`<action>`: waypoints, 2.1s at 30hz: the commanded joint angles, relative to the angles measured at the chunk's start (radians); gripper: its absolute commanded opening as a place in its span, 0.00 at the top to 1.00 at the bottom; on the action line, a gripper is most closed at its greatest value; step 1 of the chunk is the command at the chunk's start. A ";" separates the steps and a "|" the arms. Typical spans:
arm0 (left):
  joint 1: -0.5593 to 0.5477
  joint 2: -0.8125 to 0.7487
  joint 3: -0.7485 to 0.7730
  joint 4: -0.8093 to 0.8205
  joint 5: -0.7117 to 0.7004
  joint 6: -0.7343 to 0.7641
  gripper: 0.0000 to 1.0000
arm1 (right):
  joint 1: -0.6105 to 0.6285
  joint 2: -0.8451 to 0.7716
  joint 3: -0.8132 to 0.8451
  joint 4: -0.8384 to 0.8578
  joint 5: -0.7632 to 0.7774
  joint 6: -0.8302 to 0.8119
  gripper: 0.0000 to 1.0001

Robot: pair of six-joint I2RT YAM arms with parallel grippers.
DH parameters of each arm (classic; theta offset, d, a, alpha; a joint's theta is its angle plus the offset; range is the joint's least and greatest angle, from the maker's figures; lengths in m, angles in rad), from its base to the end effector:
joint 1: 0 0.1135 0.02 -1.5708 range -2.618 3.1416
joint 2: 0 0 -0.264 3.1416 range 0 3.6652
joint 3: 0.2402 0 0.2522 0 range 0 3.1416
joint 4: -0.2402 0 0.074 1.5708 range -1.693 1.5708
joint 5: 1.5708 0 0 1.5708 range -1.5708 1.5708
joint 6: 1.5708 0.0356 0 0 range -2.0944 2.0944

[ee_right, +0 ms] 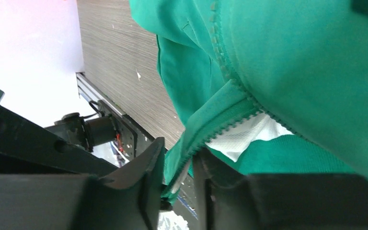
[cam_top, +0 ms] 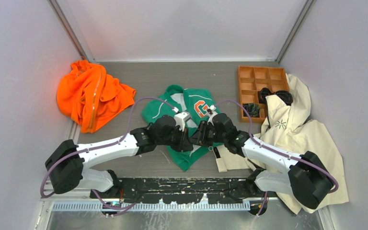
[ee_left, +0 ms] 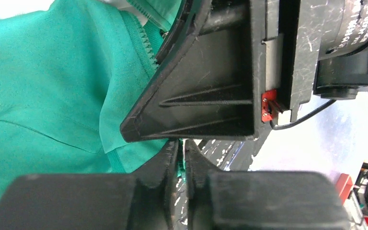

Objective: Zip up the jacket
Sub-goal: Pick up the jacket from the center of the board.

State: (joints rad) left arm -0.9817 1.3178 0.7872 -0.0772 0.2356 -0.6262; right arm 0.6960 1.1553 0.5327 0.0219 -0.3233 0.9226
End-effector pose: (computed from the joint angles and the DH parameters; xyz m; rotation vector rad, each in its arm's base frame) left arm 0.1513 -0.2413 0.2349 0.5713 2.3396 -1.1018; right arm 0.1741 0.1602 0.2000 0.0670 2.4299 1.1964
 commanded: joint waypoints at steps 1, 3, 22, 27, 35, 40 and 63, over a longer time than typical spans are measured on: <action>-0.011 0.012 0.041 0.069 0.011 -0.019 0.84 | 0.007 -0.004 0.006 0.049 0.026 -0.006 0.76; -0.010 -0.003 0.031 0.072 0.015 -0.023 0.69 | 0.002 -0.009 0.007 0.044 0.027 -0.020 0.87; 0.197 -0.190 -0.282 0.338 0.192 -0.158 0.35 | -0.102 -0.037 -0.070 0.291 -0.320 -0.332 0.97; 0.204 -0.068 -0.250 0.481 0.301 -0.196 0.33 | -0.101 -0.040 -0.066 0.326 -0.358 -0.342 0.97; 0.202 0.043 -0.286 0.719 0.387 -0.308 0.33 | -0.102 -0.038 -0.069 0.366 -0.362 -0.327 0.97; 0.193 0.099 -0.282 0.797 0.414 -0.345 0.43 | -0.103 -0.040 -0.070 0.367 -0.355 -0.327 0.97; 0.193 0.181 -0.325 0.929 0.446 -0.330 1.00 | -0.195 -0.082 0.012 0.224 -0.451 -0.516 0.61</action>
State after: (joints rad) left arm -0.7853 1.5017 0.4793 0.7631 0.6758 -1.0016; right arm 0.5331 1.1213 0.4664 0.2890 -0.6704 0.5407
